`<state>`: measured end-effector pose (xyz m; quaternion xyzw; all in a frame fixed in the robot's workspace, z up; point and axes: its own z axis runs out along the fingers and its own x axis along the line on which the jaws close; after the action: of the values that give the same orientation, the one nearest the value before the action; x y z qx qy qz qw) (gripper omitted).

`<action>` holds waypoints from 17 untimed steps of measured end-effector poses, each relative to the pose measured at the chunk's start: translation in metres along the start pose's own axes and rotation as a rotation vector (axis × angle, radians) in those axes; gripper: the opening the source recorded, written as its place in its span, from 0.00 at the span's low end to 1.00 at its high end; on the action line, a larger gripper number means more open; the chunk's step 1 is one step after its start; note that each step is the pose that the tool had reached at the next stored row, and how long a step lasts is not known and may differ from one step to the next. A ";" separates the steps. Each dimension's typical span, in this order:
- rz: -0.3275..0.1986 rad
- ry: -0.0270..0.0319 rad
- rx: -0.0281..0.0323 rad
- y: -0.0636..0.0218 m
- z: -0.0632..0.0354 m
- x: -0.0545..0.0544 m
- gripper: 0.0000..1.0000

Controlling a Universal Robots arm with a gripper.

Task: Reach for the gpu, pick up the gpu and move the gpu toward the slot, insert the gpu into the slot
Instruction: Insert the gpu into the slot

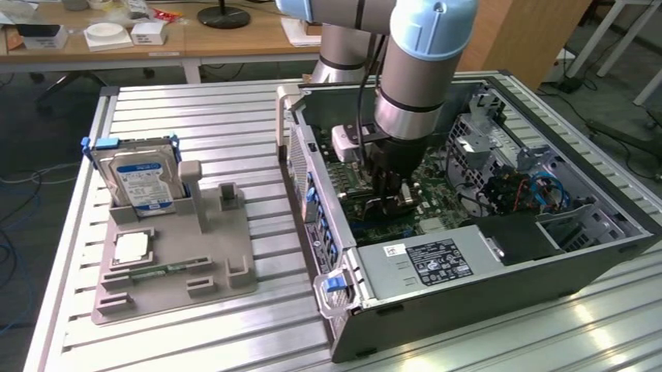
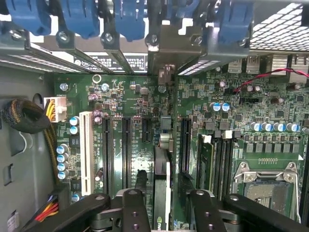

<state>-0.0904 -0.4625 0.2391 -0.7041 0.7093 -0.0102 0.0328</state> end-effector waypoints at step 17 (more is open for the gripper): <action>0.000 -0.0002 0.0005 -0.0014 -0.0221 -0.001 0.39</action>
<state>-0.0904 -0.4624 0.2613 -0.7041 0.7092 -0.0103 0.0330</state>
